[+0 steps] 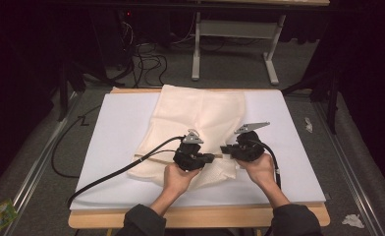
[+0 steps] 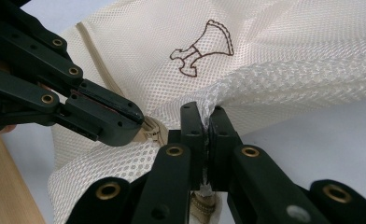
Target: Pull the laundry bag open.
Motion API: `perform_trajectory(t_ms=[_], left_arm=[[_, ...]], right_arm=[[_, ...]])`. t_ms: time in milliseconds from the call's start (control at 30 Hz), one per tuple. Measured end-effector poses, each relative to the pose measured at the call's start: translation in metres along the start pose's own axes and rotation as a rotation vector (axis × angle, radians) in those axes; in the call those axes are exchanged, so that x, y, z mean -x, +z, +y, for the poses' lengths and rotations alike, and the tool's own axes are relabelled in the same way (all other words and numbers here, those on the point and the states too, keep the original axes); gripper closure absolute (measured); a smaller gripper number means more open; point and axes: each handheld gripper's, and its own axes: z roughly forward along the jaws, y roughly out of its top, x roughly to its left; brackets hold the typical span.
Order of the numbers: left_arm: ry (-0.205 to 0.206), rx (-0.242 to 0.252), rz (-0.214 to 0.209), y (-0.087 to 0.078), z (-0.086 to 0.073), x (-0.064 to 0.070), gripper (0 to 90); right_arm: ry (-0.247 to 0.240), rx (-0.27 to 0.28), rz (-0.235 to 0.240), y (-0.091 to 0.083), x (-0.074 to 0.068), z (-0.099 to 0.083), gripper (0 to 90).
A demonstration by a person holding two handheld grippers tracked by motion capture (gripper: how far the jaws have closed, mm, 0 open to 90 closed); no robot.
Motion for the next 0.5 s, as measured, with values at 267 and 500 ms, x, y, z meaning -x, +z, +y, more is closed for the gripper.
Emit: perform_trajectory(t_ms=[267,500], left_arm=[[-0.008,0.003,-0.017,0.0002,0.0003,-0.0008,87.6],[0.002,-0.003,-0.010,-0.0024,0.0001,-0.0013,87.6]], right_arm=[[0.003,0.004,0.005,-0.0018,0.0026,-0.0016,89.0],[0.011,0.005,0.013,-0.0038,0.0049,-0.0028,89.0]])
